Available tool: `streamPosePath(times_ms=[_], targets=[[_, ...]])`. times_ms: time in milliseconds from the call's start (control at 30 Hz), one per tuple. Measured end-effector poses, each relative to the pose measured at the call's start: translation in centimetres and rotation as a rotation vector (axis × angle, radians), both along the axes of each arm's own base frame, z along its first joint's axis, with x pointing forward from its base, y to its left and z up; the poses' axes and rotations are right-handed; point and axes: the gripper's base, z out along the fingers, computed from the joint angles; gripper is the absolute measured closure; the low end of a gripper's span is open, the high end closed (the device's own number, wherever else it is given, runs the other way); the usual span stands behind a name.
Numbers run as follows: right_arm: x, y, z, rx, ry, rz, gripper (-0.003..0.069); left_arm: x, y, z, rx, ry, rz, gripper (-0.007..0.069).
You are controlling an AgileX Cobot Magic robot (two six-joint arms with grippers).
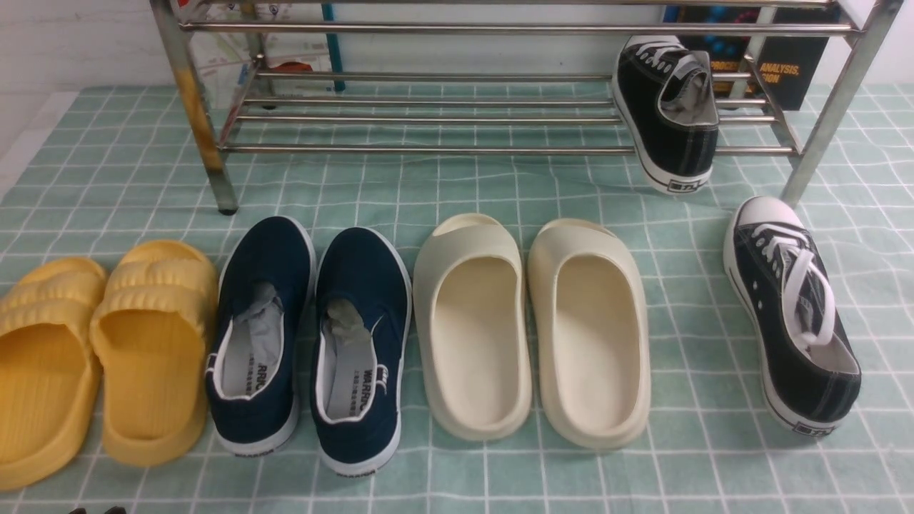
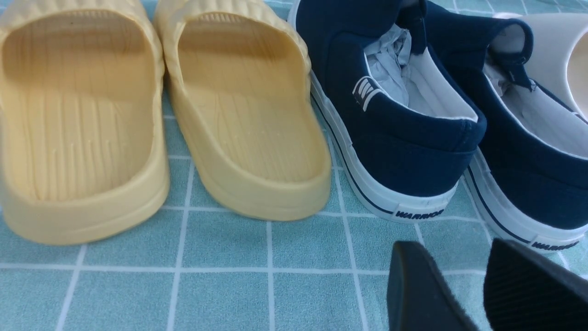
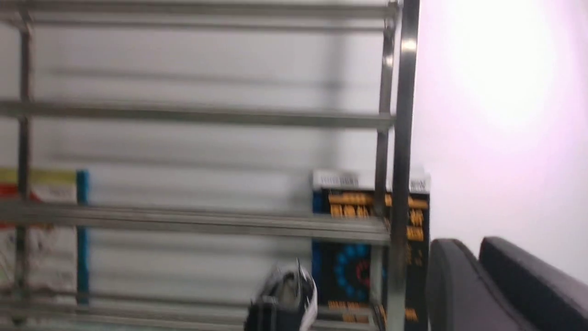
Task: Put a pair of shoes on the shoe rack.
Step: Use the right arm to grab the shoe closest to it
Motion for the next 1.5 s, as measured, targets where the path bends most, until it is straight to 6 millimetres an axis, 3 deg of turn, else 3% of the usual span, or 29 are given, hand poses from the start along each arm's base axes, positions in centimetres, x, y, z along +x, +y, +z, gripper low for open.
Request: streamPosePath(times_ms=[100,267,367,467,567,667,733,967,1133,1267,1333,1367,1433,1500], targets=[[-0.2,0.1,1.2,-0.014,-0.047,-0.001,0.0551,0.0,0.0,0.0,0.000,0.000,0.000,0.0386],[1.2,-0.1,7.7,-0.082,0.003,-0.057,0.0655,0.0,0.0,0.0,0.000,0.000,0.000,0.0386],[4.1,-0.4,10.8,-0.121,0.129,-0.087,0.0653,0.0,0.0,0.0,0.000,0.000,0.000,0.0386],[7.9,-0.6,12.1,-0.140,0.298,-0.102,0.0651,0.0,0.0,0.0,0.000,0.000,0.000,0.0386],[11.0,-0.9,11.8,-0.138,0.459,-0.106,0.0651,0.0,0.0,0.0,0.000,0.000,0.000,0.0386],[15.2,-0.9,9.6,-0.077,0.799,-0.091,0.0651,0.0,0.0,0.0,0.000,0.000,0.000,0.0386],[16.8,-0.2,8.2,-0.068,0.980,-0.067,0.0651,0.0,0.0,0.0,0.000,0.000,0.000,0.0386],[20.6,4.3,3.7,-0.163,1.500,0.076,0.0650,0.0,0.0,0.0,0.000,0.000,0.000,0.0386],[23.2,6.2,1.4,-0.162,1.689,0.141,0.0618,0.0,0.0,0.0,0.000,0.000,0.000,0.0386],[24.9,6.7,-0.5,-0.162,1.738,0.141,0.0530,0.0,0.0,0.0,0.000,0.000,0.000,0.0386],[25.8,6.8,-1.9,-0.168,1.741,0.139,0.0413,0.0,0.0,0.0,0.000,0.000,0.000,0.0386],[25.9,6.8,-2.0,-0.170,1.741,0.138,0.0405,0.0,0.0,0.0,0.000,0.000,0.000,0.0386],[26.3,6.8,-2.8,-0.200,1.749,0.127,0.0296,0.0,0.0,0.0,0.000,0.000,0.000,0.0386],[26.4,6.8,-2.8,-0.210,1.743,0.123,0.0248,0.0,0.0,0.0,0.000,0.000,0.000,0.0386]])
